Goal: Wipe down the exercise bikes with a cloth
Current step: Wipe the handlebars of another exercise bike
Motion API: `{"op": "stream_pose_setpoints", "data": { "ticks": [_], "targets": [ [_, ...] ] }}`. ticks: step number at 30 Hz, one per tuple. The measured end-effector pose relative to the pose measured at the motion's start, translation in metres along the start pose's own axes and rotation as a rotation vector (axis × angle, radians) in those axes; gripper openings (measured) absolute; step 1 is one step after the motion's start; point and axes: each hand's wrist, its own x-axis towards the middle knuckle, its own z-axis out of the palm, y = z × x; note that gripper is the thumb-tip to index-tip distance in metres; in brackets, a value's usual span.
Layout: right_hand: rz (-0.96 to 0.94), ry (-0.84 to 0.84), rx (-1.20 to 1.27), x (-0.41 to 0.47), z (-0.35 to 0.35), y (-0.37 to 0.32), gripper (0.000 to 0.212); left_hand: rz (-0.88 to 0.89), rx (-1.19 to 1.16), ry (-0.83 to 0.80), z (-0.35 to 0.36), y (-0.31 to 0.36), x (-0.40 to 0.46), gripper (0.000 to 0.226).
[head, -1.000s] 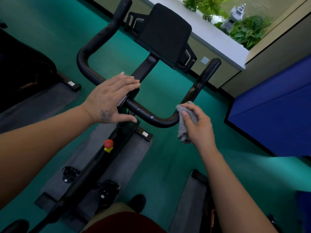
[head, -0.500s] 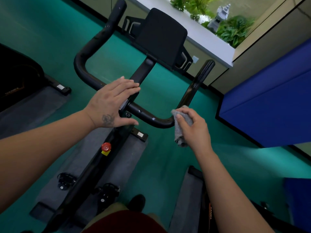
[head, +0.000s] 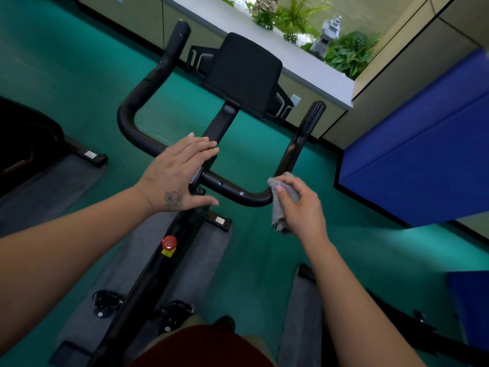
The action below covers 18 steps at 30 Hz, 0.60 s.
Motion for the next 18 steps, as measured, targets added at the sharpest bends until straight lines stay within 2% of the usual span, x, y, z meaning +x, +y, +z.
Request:
{"op": "stream_pose_setpoints", "data": {
  "ticks": [8,18],
  "targets": [
    [-0.081,-0.106,-0.175,-0.004,-0.013,-0.005,0.022,-0.001,-0.022,0.015,0.002,-0.002,-0.001,0.11],
    [-0.233,-0.056,-0.368,-0.02,0.017,-0.025,0.028,-0.013,-0.023,0.031,0.003,-0.003,0.0,0.11]
  ]
}}
